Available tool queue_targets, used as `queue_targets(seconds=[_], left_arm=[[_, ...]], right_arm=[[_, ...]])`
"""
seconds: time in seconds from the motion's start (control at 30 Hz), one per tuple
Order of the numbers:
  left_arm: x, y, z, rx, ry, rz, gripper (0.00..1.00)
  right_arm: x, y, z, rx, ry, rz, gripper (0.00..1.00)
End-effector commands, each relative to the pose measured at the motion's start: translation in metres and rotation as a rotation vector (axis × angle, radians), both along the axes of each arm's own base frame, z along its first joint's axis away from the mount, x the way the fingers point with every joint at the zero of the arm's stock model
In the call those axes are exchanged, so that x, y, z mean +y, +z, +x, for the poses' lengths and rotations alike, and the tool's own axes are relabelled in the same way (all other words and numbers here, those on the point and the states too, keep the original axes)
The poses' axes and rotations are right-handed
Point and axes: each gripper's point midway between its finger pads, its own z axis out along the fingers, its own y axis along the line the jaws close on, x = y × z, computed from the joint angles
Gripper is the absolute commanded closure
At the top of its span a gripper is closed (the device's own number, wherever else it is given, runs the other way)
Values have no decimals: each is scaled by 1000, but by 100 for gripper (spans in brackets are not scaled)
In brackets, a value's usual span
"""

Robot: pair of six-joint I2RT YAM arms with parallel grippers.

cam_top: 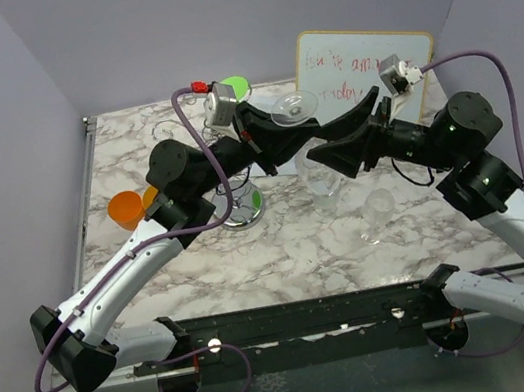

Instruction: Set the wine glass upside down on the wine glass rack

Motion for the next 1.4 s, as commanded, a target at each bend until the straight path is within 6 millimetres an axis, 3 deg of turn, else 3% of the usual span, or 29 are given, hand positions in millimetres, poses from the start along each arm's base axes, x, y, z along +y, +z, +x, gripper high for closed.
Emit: queue_targets(seconds=[0.0, 0.13, 0.3, 0.4, 0.57, 0.6, 0.83, 0.93, 1.1, 1.2, 1.27, 1.37], left_arm=[[0, 7, -22, -63, -91, -5, 100], [-1, 5, -25, -64, -112, 2, 100], [0, 7, -24, -40, -109, -7, 100], [0, 8, -24, -21, -118, -13, 100], [-1, 11, -24, 10, -129, -23, 90], [-1, 11, -24, 15, -129, -26, 90], [1, 12, -21, 32, -107, -40, 76], [2, 12, -17, 38, -87, -47, 75], [5, 14, -8, 53, -31, -70, 80], [8, 14, -1, 69, 6, -86, 95], [8, 13, 2, 79, 18, -92, 100], [8, 13, 1, 80, 14, -94, 100]], right_arm=[[9, 0, -7, 12, 75, 1, 43], [16, -7, -1, 44, 89, 1, 52], [22, -10, -3, 45, 134, 16, 70], [23, -2, -5, 2, 147, 41, 78], [27, -4, -2, -15, 163, 25, 99], [28, -6, 0, -9, 165, 20, 99], [29, -8, 1, -13, 170, 18, 99], [29, -8, -1, -17, 175, 20, 99], [28, -9, -2, -10, 174, 29, 99], [29, -8, -3, -7, 181, 40, 99], [31, -9, -4, -9, 199, 42, 82], [33, -10, 1, 2, 193, 56, 59]])
